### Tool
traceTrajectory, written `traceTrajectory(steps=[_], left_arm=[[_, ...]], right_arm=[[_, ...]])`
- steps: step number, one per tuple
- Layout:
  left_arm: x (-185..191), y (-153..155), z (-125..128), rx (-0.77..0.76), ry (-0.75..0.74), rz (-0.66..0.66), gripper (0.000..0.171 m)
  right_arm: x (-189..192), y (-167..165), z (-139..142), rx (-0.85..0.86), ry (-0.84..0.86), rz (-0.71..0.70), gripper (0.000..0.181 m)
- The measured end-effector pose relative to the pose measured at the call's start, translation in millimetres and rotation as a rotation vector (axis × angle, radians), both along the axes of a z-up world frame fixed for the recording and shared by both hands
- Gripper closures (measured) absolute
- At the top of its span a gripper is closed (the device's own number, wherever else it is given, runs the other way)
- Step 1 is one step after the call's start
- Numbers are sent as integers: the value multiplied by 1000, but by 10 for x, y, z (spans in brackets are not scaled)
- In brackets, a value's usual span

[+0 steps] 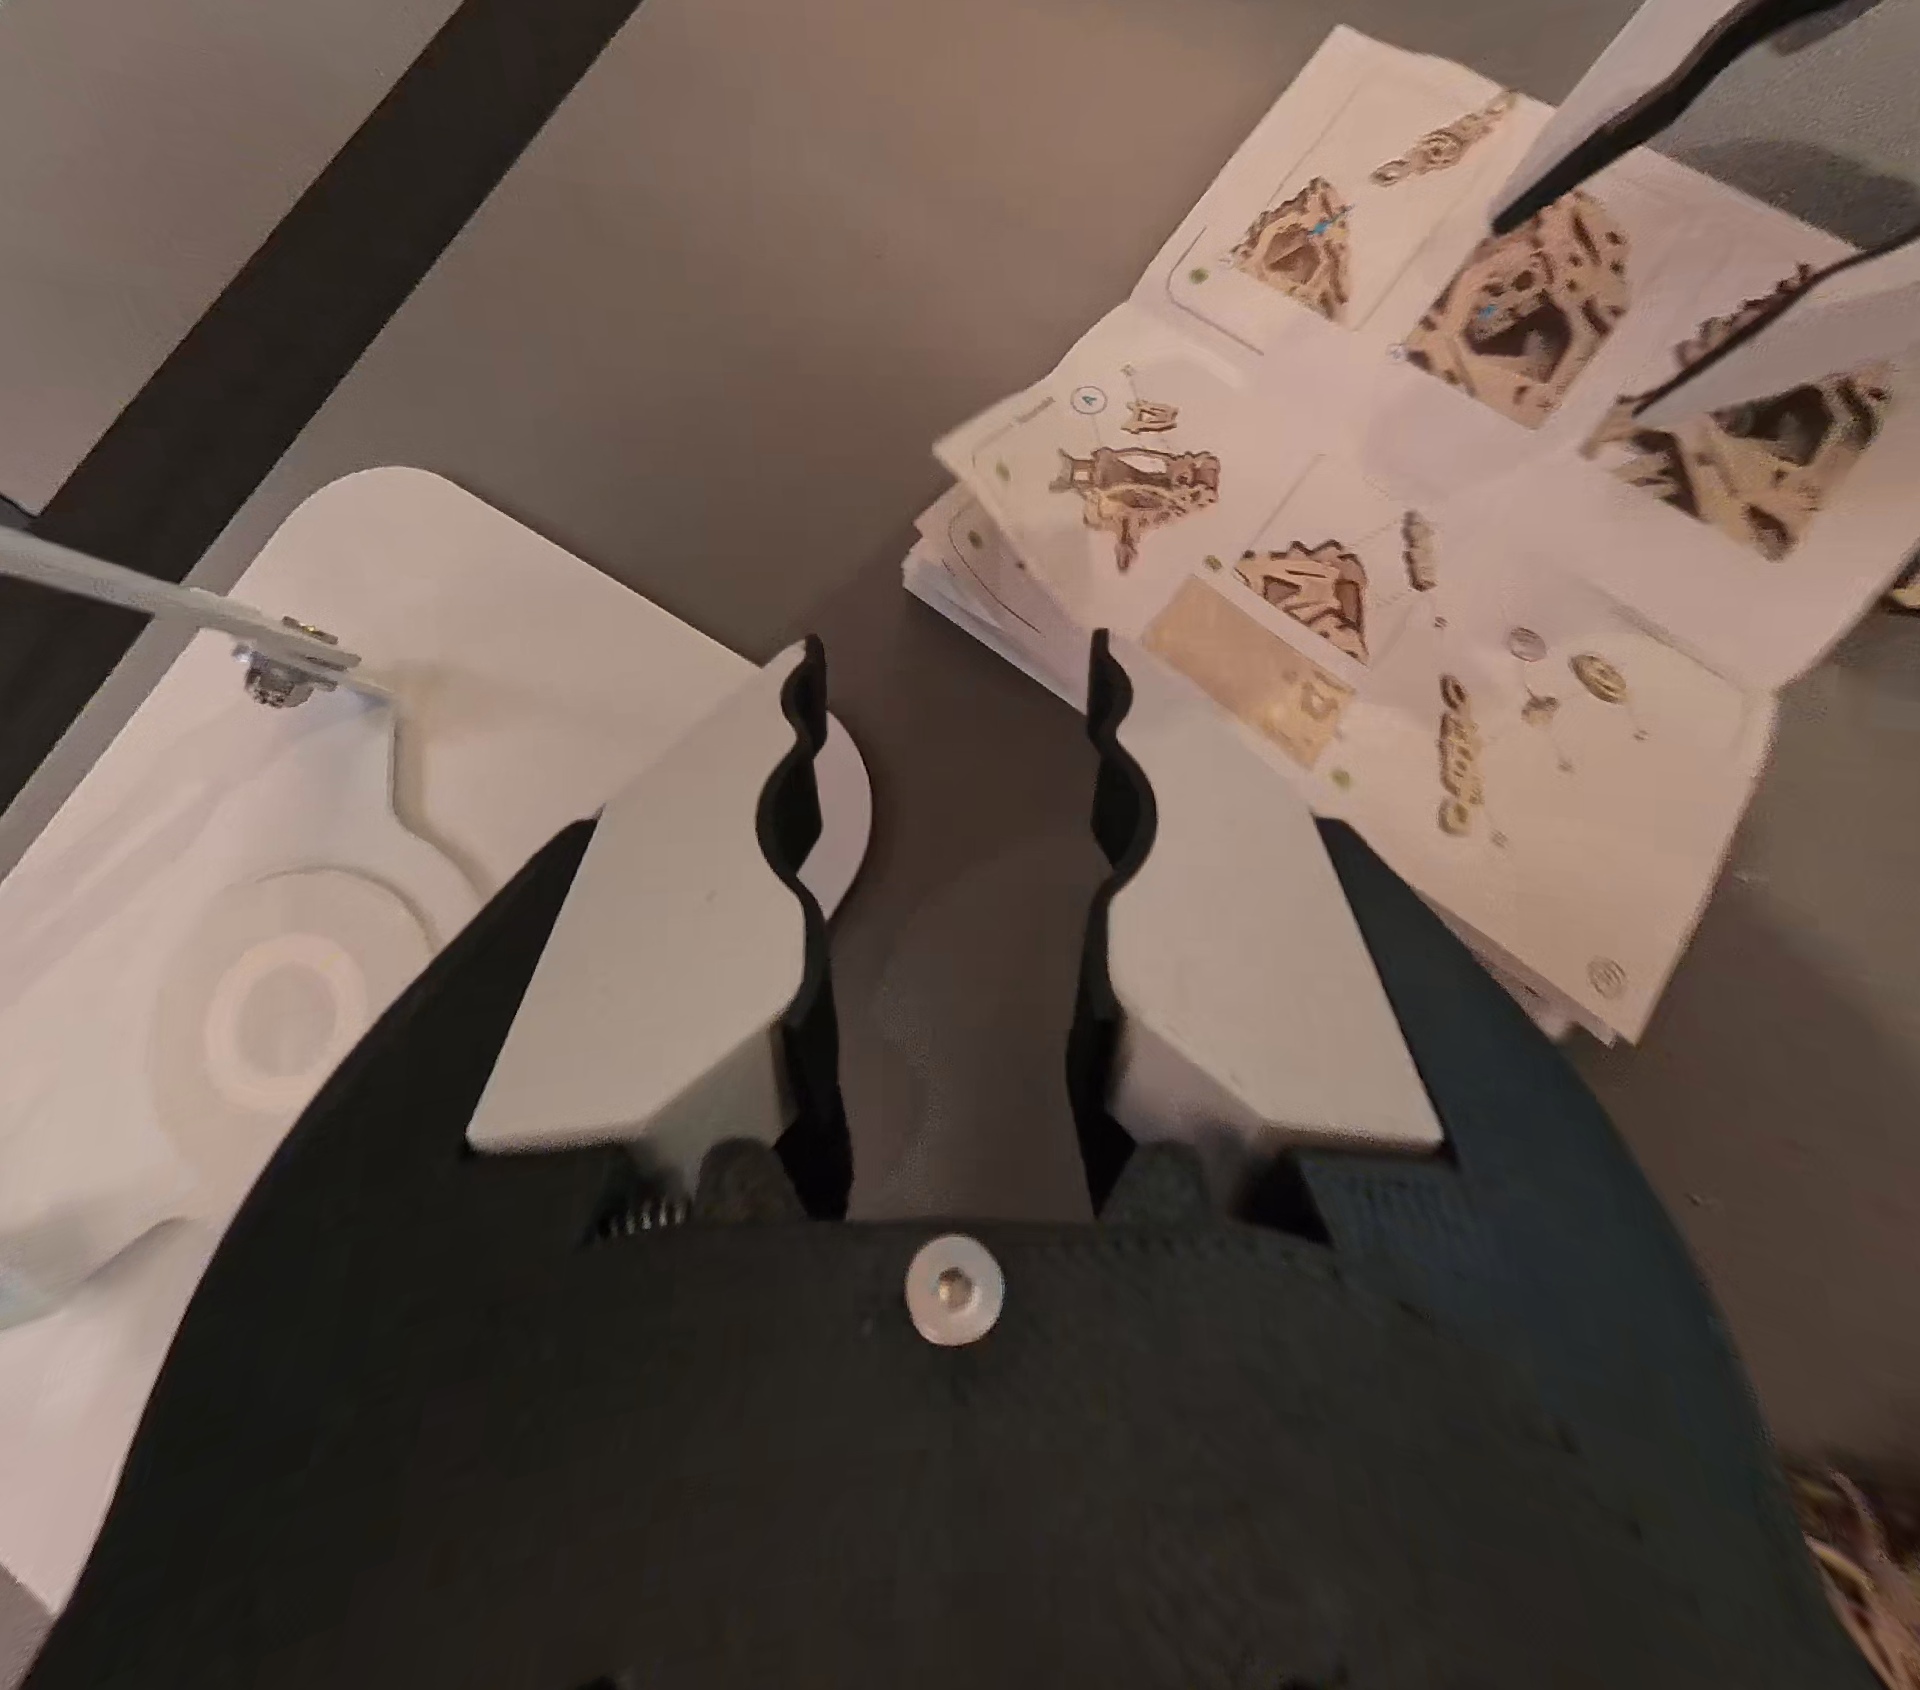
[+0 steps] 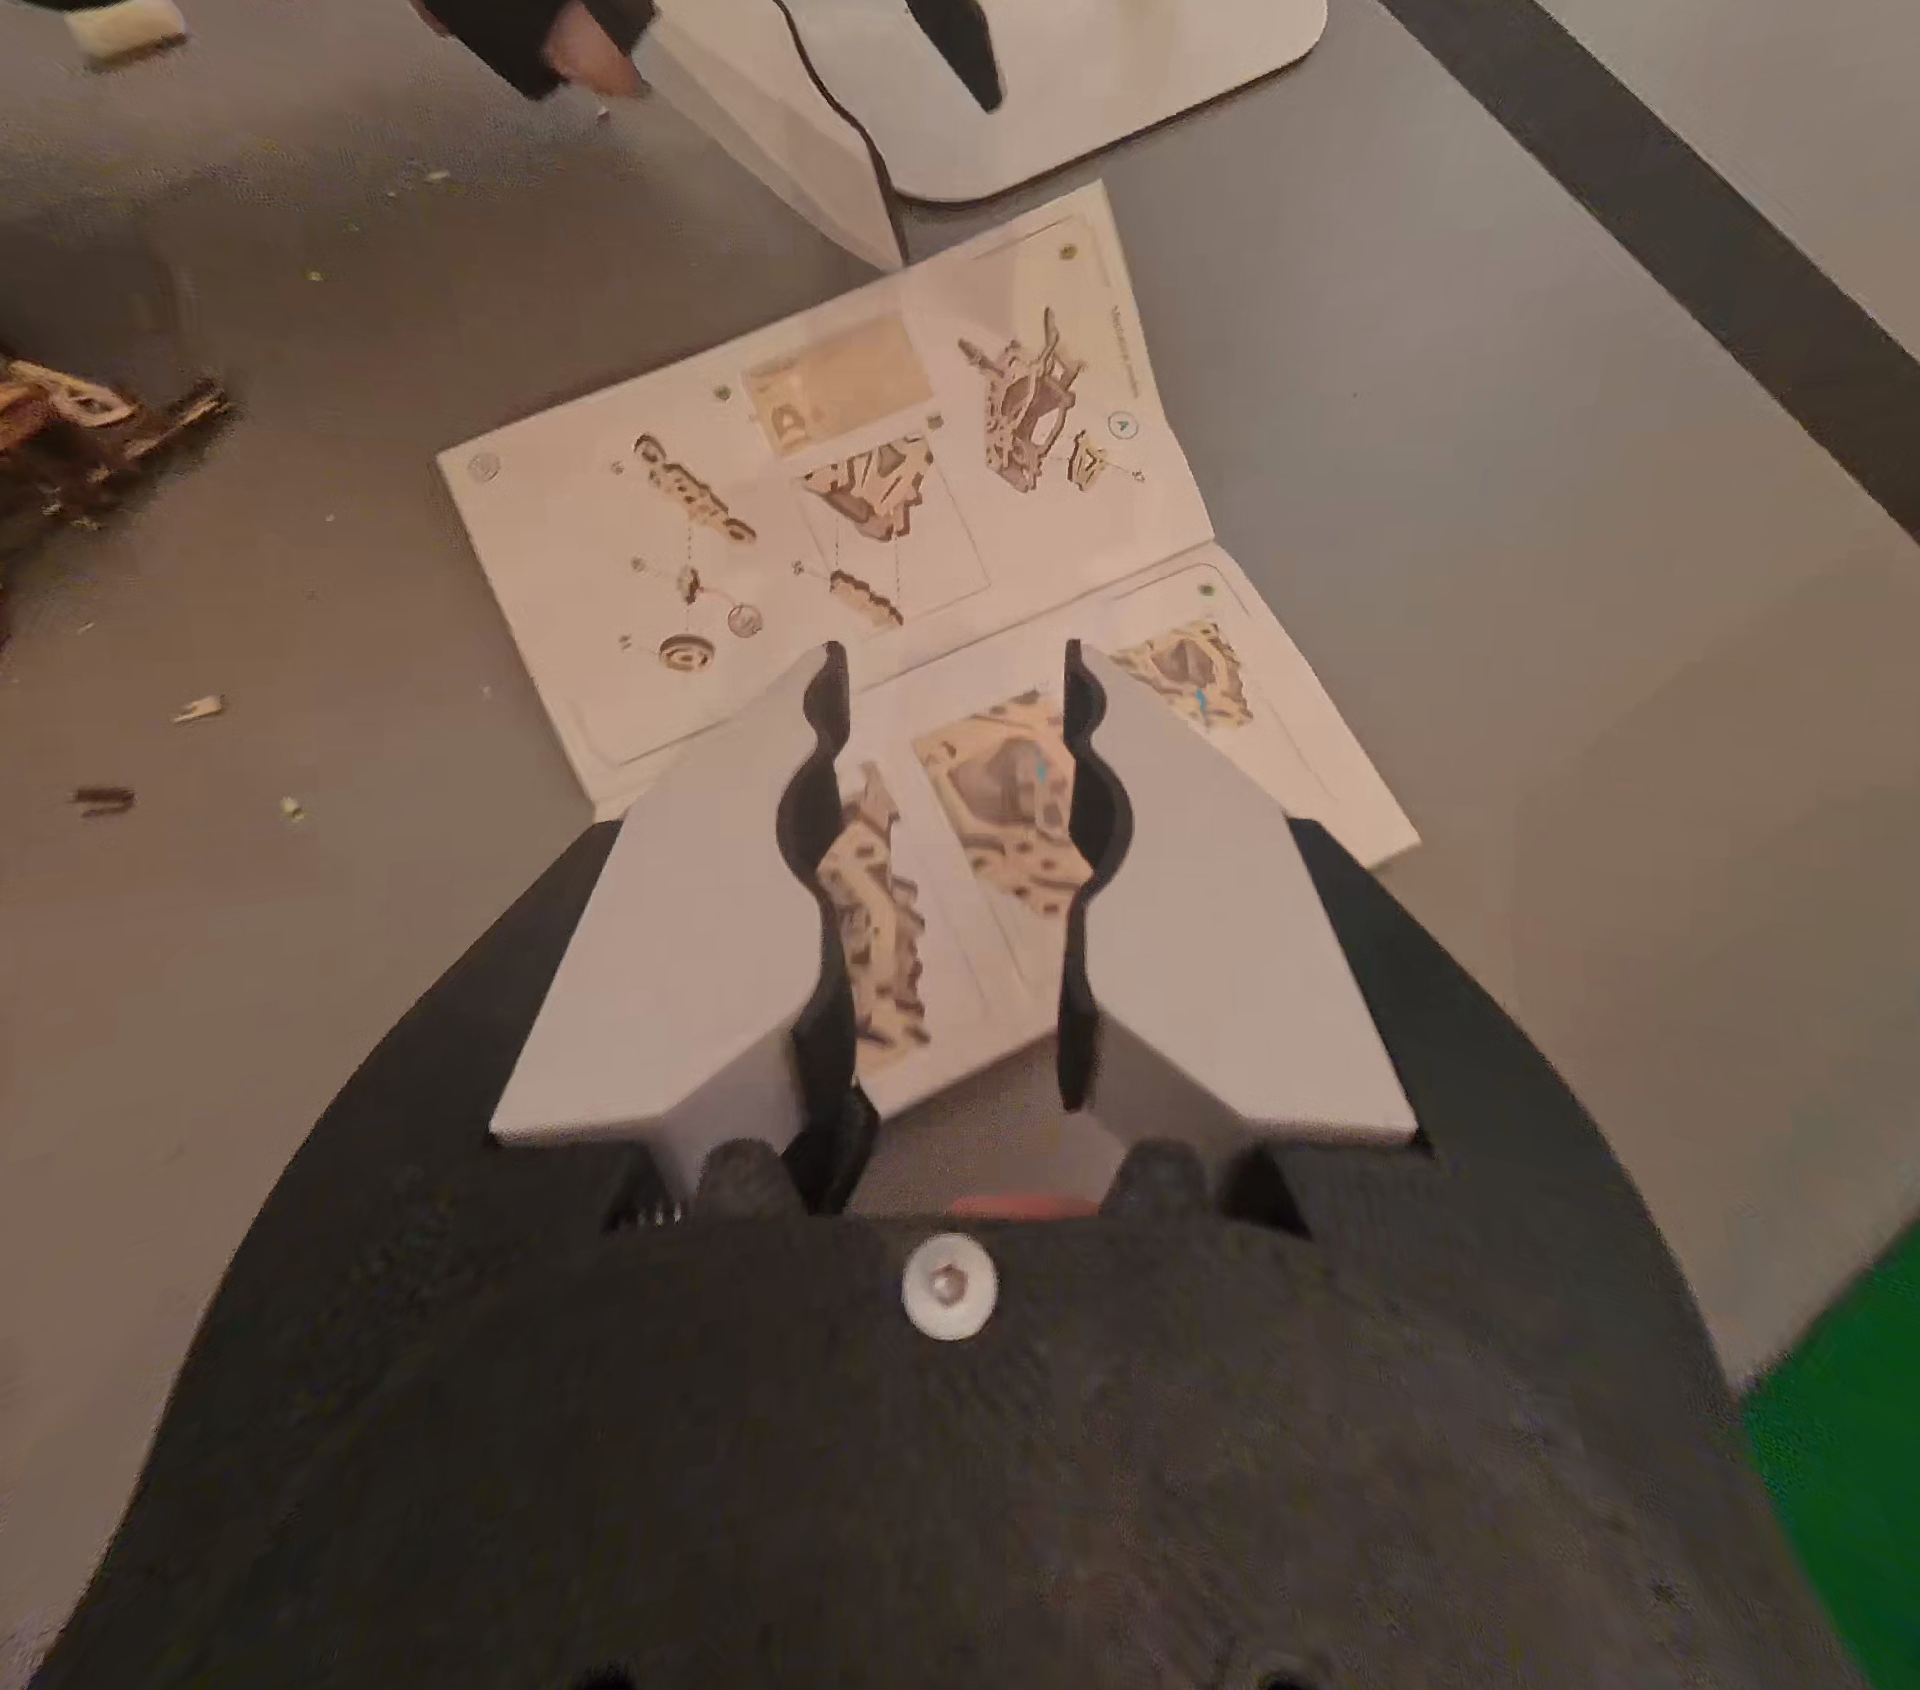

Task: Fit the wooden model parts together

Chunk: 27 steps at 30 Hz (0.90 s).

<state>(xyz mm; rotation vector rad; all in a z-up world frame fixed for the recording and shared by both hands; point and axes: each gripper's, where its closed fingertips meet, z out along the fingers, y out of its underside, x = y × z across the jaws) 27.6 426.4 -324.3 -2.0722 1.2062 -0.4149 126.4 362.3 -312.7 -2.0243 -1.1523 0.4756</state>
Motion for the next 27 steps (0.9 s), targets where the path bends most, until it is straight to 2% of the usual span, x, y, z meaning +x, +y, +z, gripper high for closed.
traceTrajectory(steps=[4,7,11,15,18,20,23,25,27], left_arm=[[-63,-191,295,9,-58,-14,121],[-135,-339,520,40,-78,-19,124],[-165,-624,799,61,-85,-47,123],[103,-1163,1146,73,-126,-133,123],[545,-1788,1292,94,-216,-233,123],[875,-2246,1174,54,-244,-298,127],[1317,-2682,896,-17,-265,-328,126],[1557,-2782,632,-97,-243,-320,123],[1742,-2722,356,-153,-209,-293,120]], right_arm=[[215,-179,245,21,-9,-20,142],[399,-306,415,45,-31,-51,134],[799,-572,574,43,-51,-116,133],[1303,-938,521,-49,-56,-230,115],[1638,-1247,301,-147,-81,-324,117],[1868,-1447,112,-207,-94,-393,117],[2073,-1772,-127,-301,-87,-461,110],[2093,-1920,-212,-309,-89,-481,109],[2020,-2038,-323,-315,-105,-467,117]])
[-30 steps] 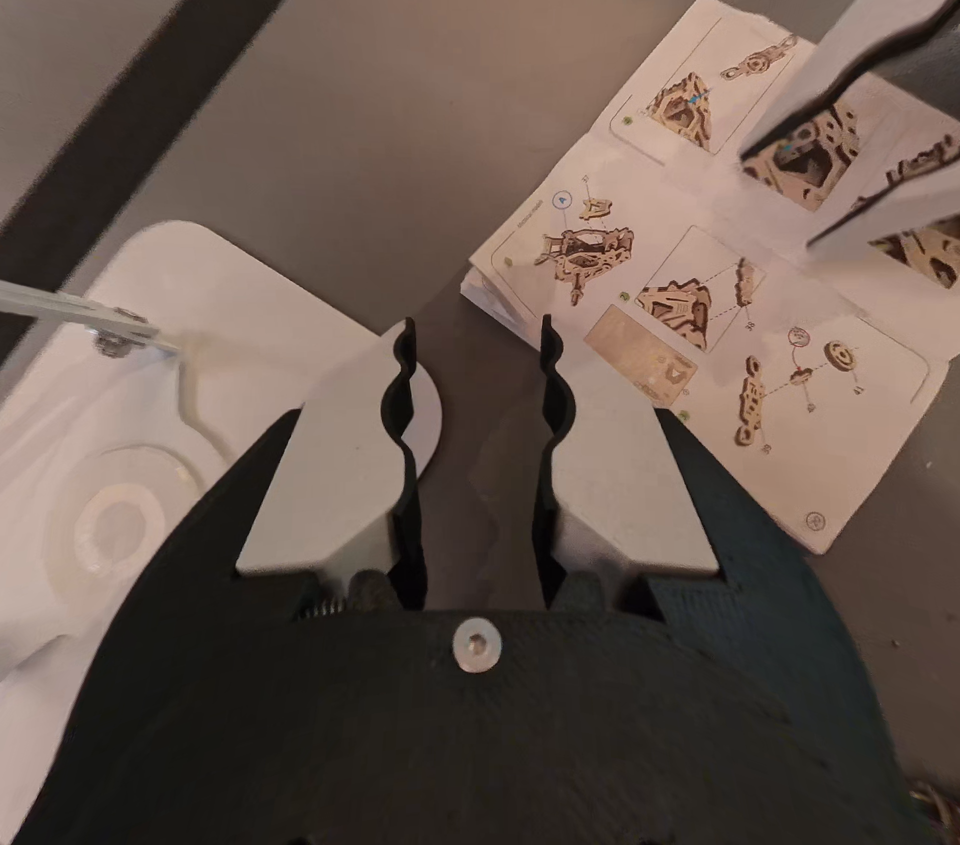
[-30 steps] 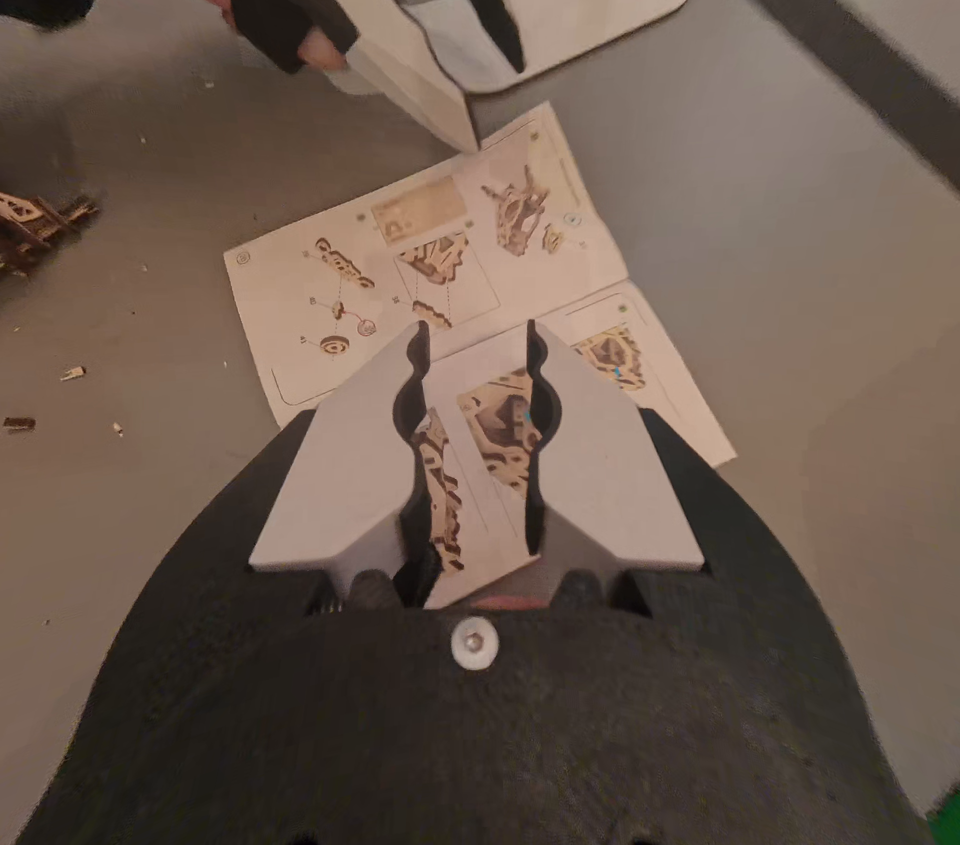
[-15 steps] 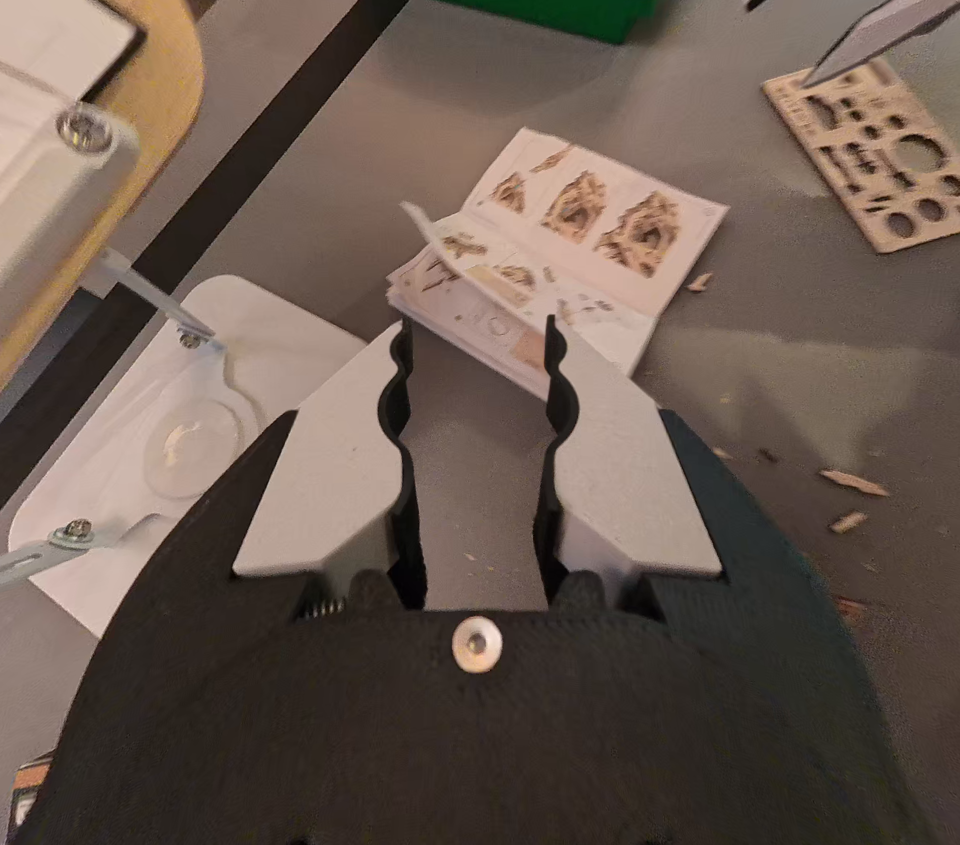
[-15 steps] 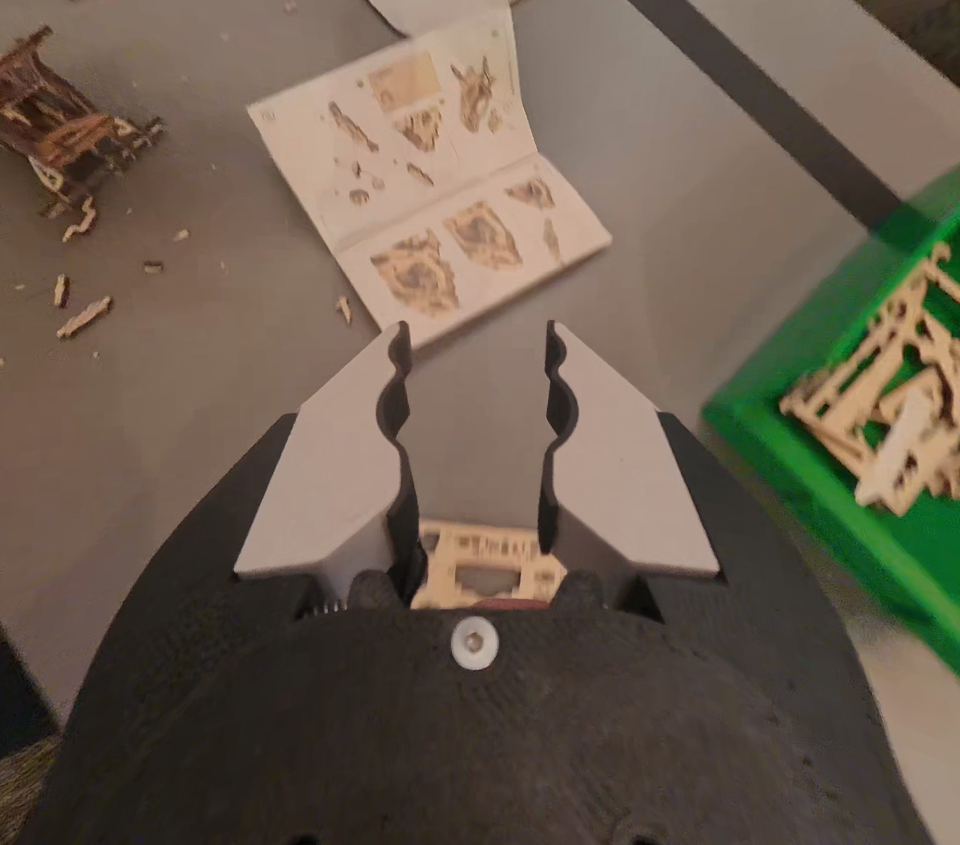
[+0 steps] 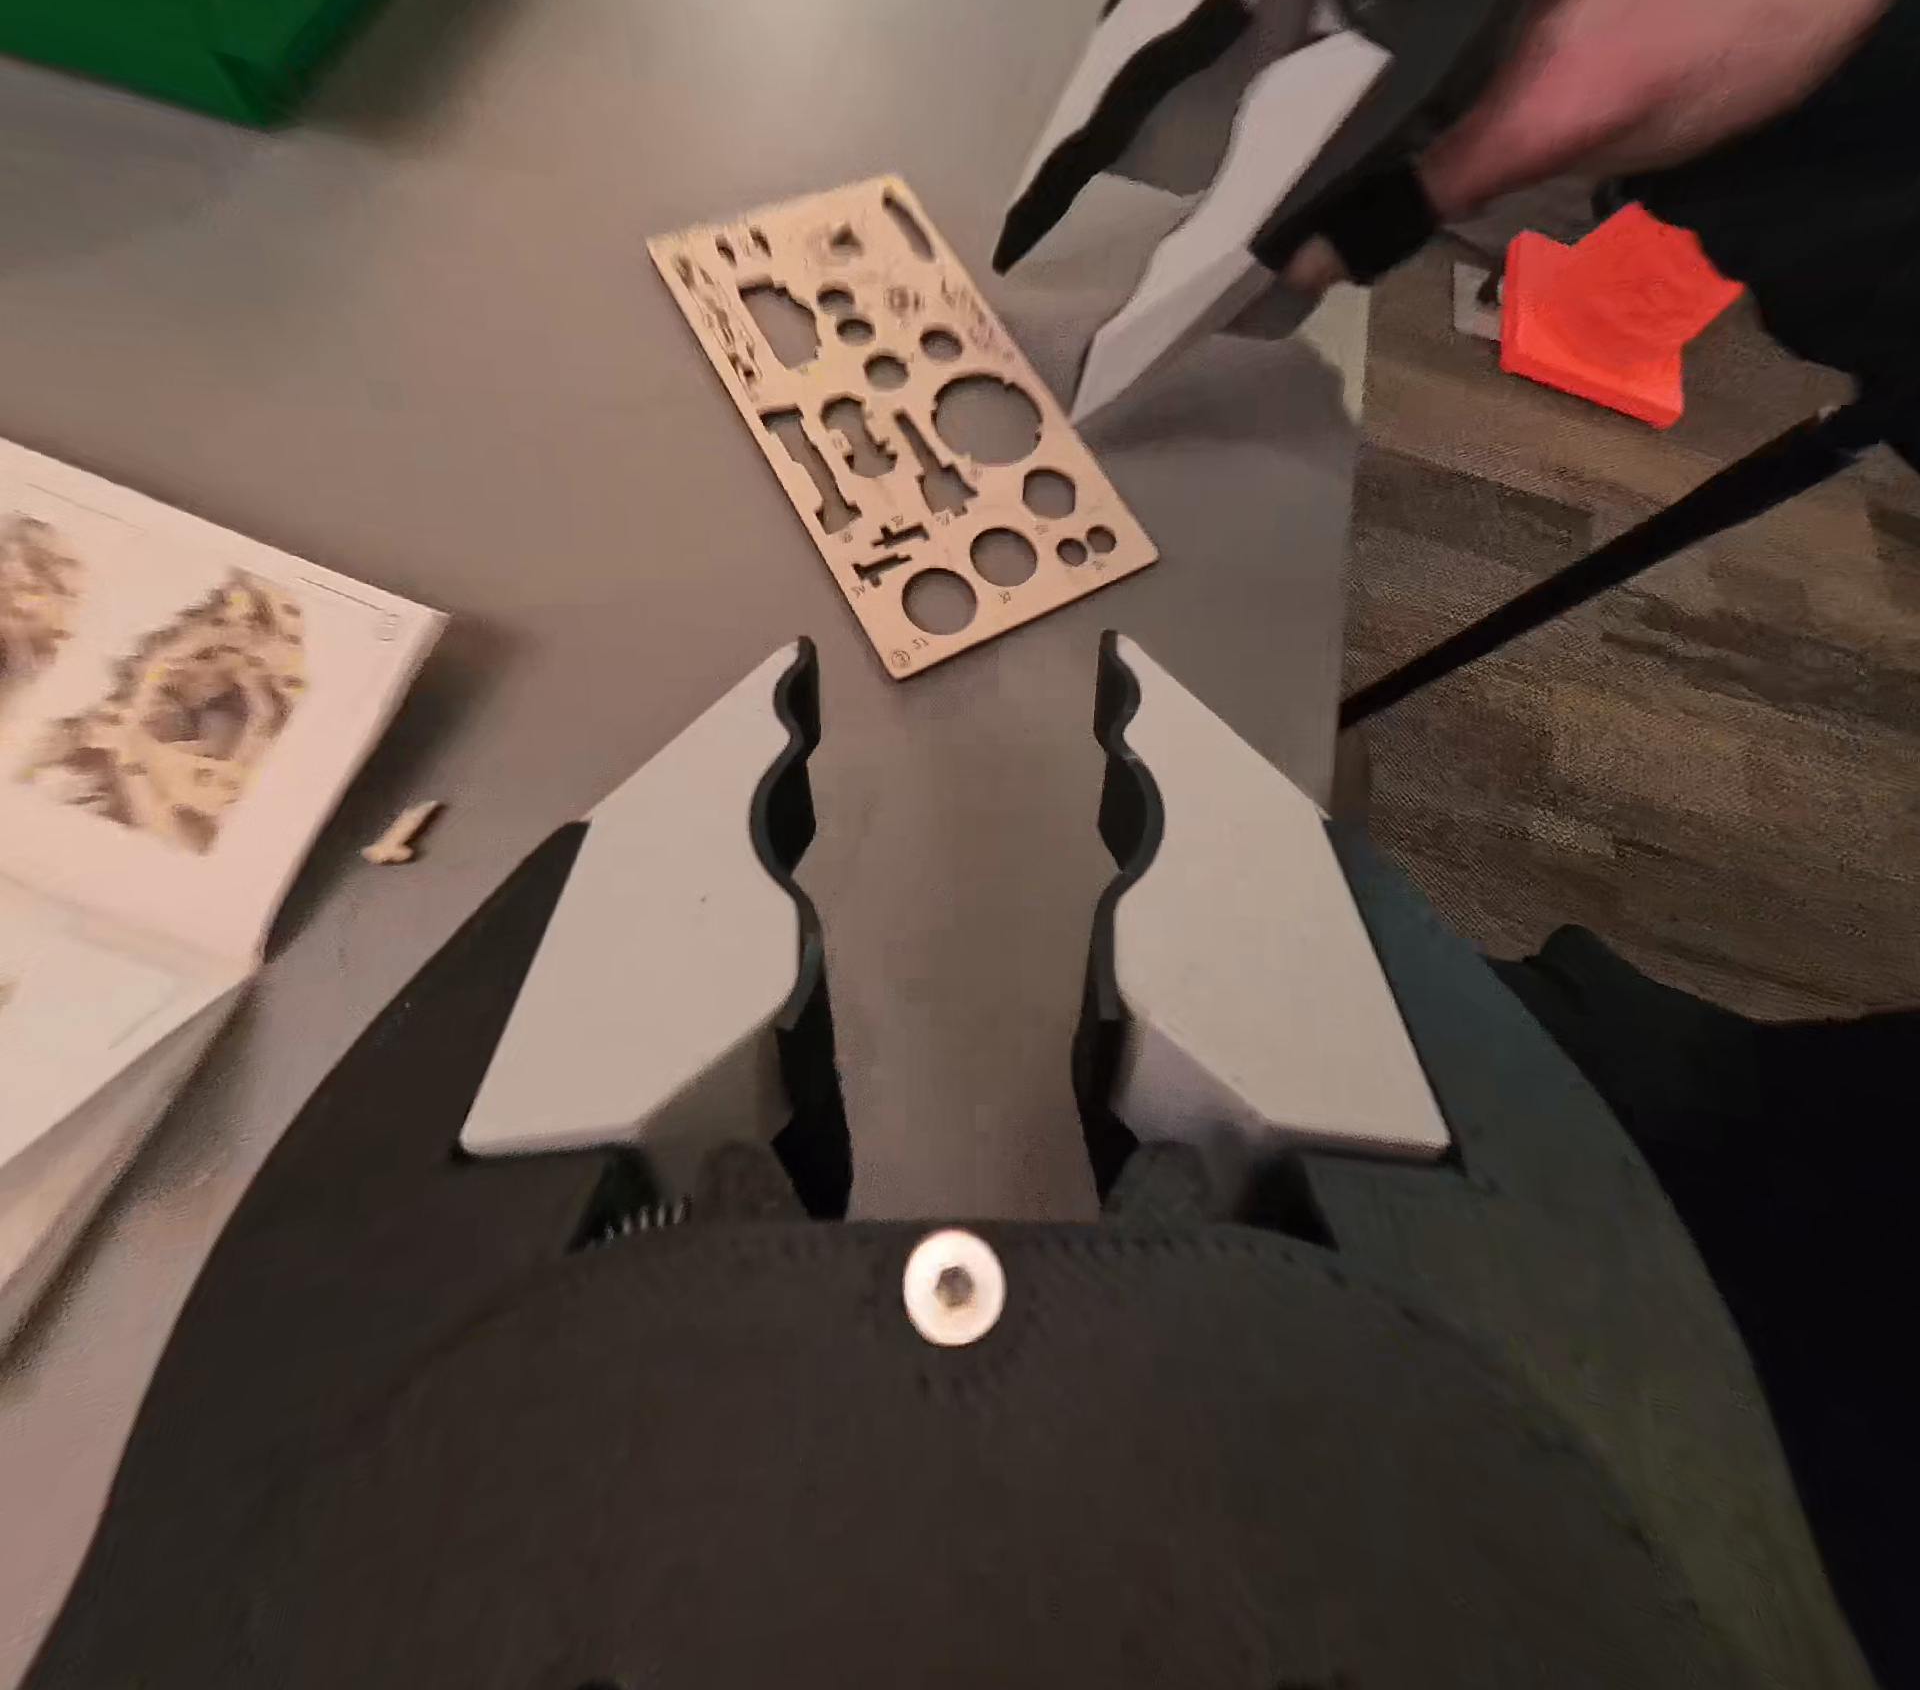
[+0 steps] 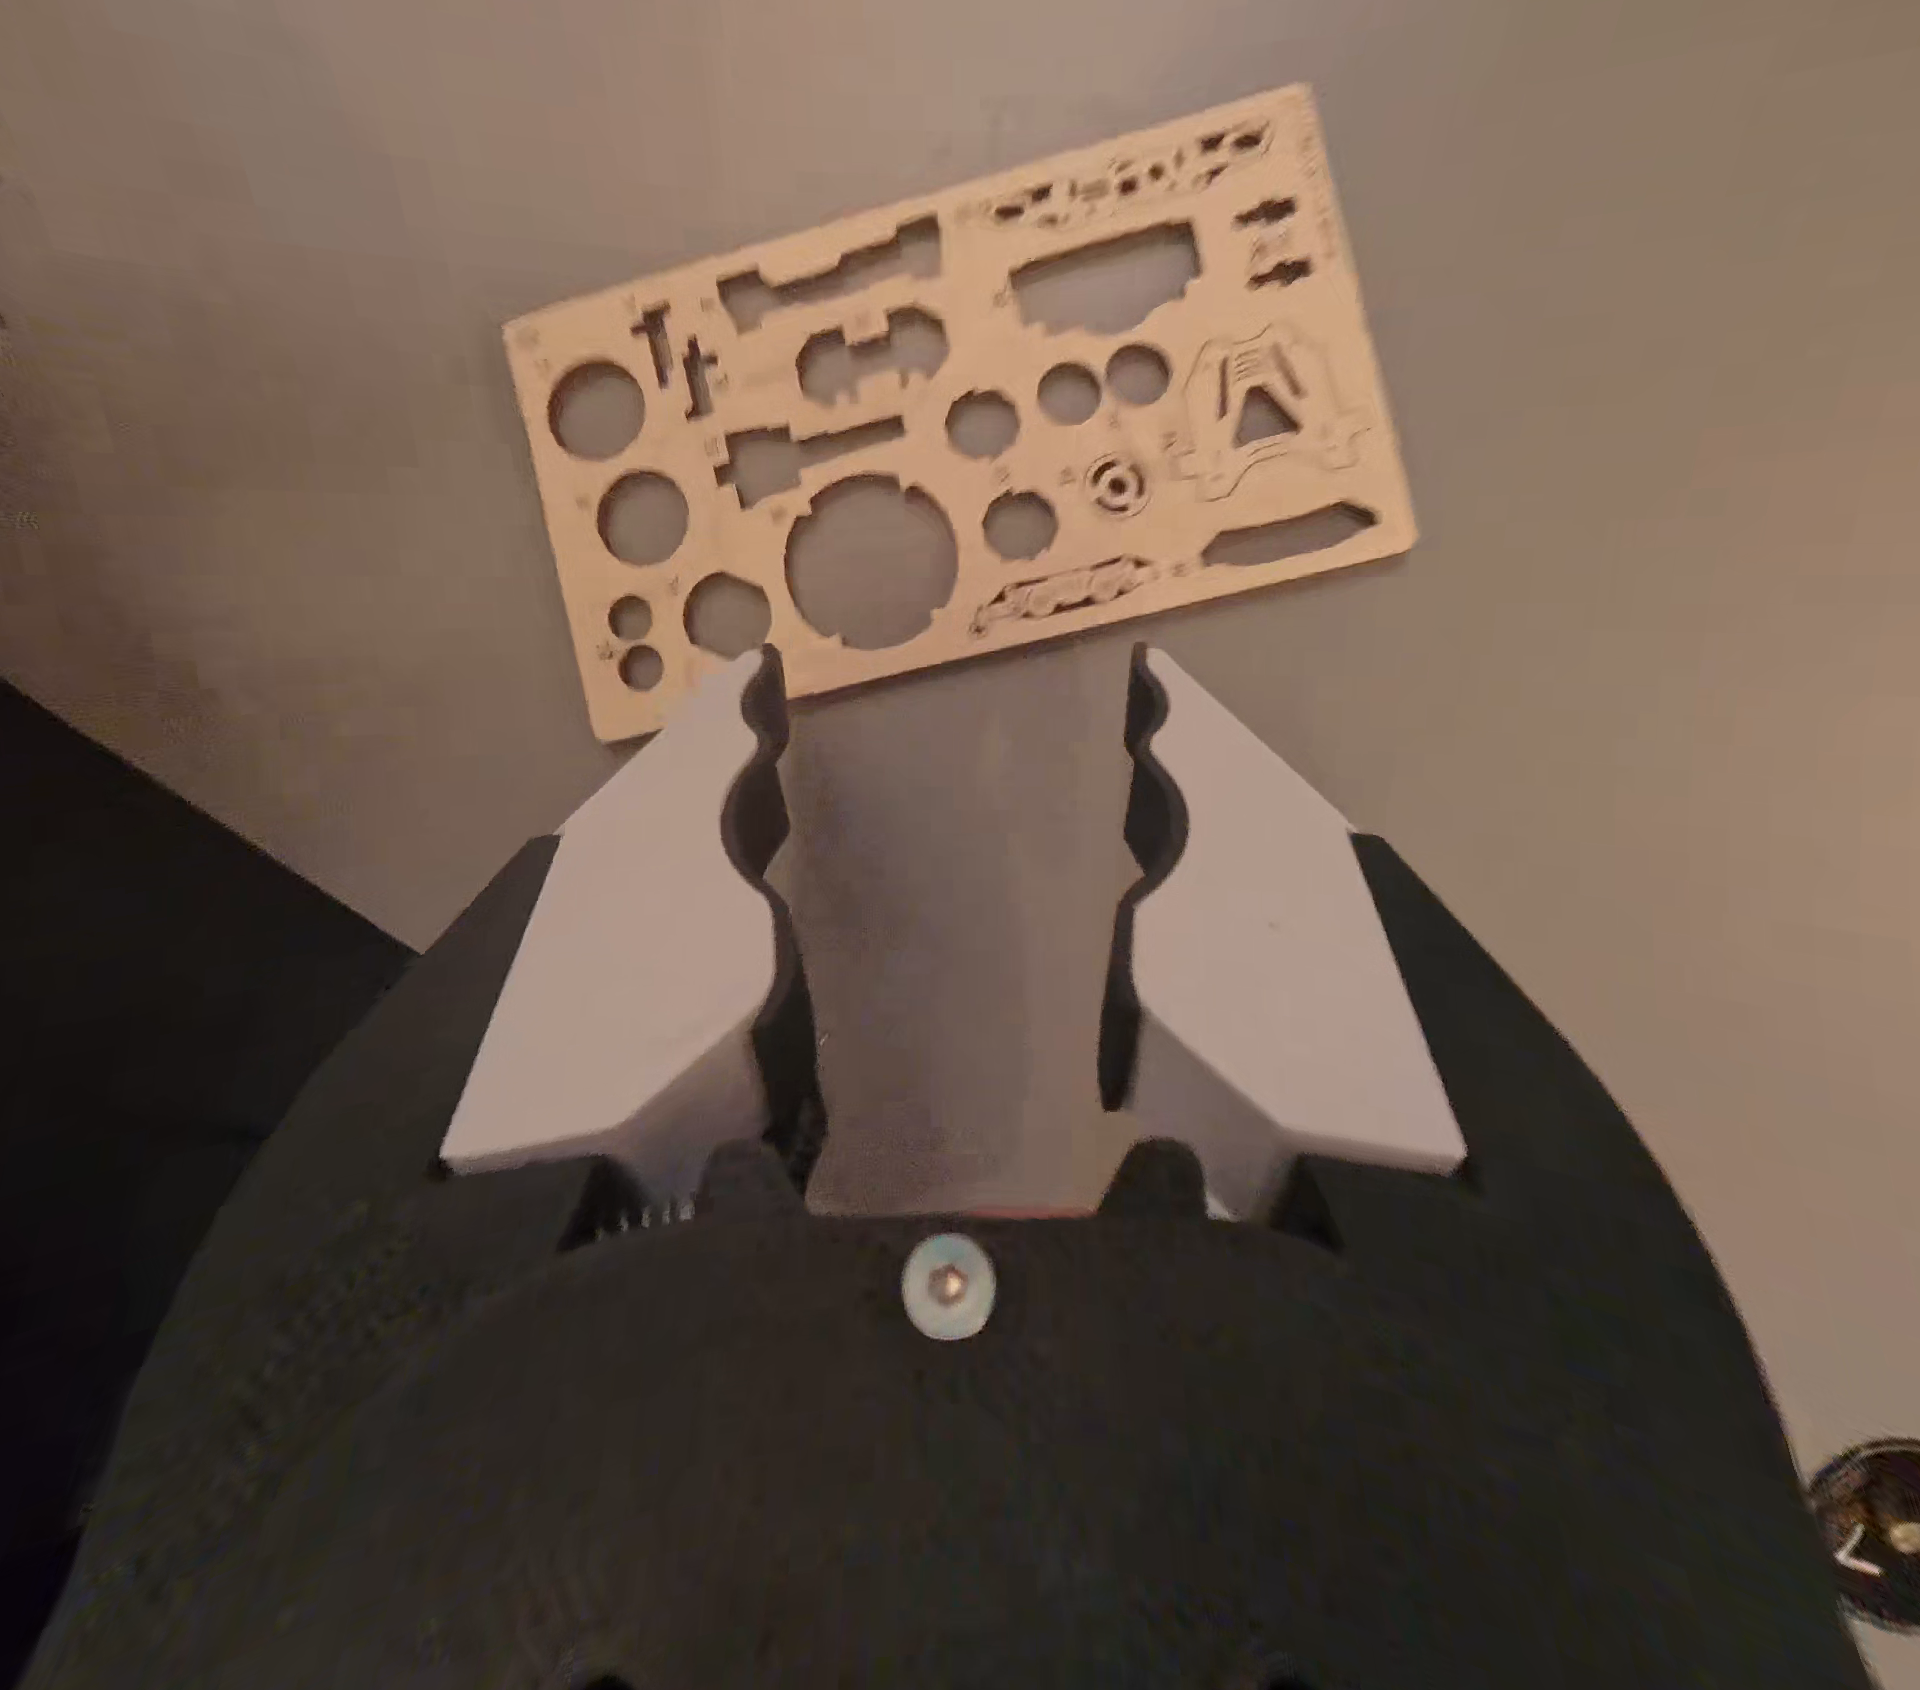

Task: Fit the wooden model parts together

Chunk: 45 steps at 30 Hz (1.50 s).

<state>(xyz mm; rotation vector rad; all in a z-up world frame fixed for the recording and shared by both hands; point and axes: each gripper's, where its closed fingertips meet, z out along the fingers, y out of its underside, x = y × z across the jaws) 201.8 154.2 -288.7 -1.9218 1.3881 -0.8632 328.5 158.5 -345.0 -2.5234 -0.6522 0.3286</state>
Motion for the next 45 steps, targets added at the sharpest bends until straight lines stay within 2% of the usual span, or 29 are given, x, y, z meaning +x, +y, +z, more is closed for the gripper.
traceTrajectory(steps=[2,3,5,9,15,17,20,21,22,24,25,26,29,31,32,33,36,37,38,39,40,42,45], left_arm=[[163,17,-175,-122,8,-10,119],[230,31,-235,-176,-2,-13,123],[293,23,-454,-289,51,-14,117],[392,-21,-466,-462,-24,15,124],[442,-40,-373,-659,-156,58,116],[457,-4,-277,-714,-248,71,116],[464,39,-66,-791,-400,64,129],[472,35,32,-800,-465,45,143],[499,-22,119,-834,-504,7,150],[569,-68,201,-864,-541,-21,152],[599,-39,132,-832,-501,7,137],[622,-50,73,-815,-457,-2,133],[670,-29,-9,-812,-392,25,102],[681,-36,-106,-751,-306,21,94],[686,-40,-126,-743,-281,17,96],[687,-51,-134,-744,-265,2,112],[621,73,-255,-698,-213,57,142],[581,112,-258,-703,-223,68,155],[529,151,-227,-703,-251,72,170],[479,177,-191,-691,-273,72,171],[429,189,-178,-674,-272,73,170],[370,199,-100,-649,-316,73,171],[313,151,10,-654,-378,55,171]], right_arm=[[-42,-27,-58,35,-24,-3,123],[-90,-21,-53,46,-5,-15,118],[-129,6,-56,74,-4,-34,115],[-145,50,-51,127,19,-60,121],[-144,82,-40,199,69,-86,134],[-137,91,-24,203,123,-111,136],[-143,59,10,179,231,-123,143],[-159,42,-2,171,240,-111,153],[-189,34,-6,173,233,-95,154],[-218,30,-15,183,204,-74,156],[-253,15,-13,173,219,-57,158],[-282,5,-13,167,229,-45,158],[-357,-12,-17,179,200,-7,158],[-406,-14,-23,191,170,9,158],[-452,-14,-22,196,164,21,158],[-509,-16,-22,198,164,34,158],[-588,-4,26,214,186,51,157],[-592,7,98,227,233,40,160],[-584,25,190,244,291,25,171],[-542,66,260,253,341,-12,161],[-499,116,314,259,390,-53,144],[-512,186,448,260,540,-93,144],[-629,288,633,262,730,-110,155]])
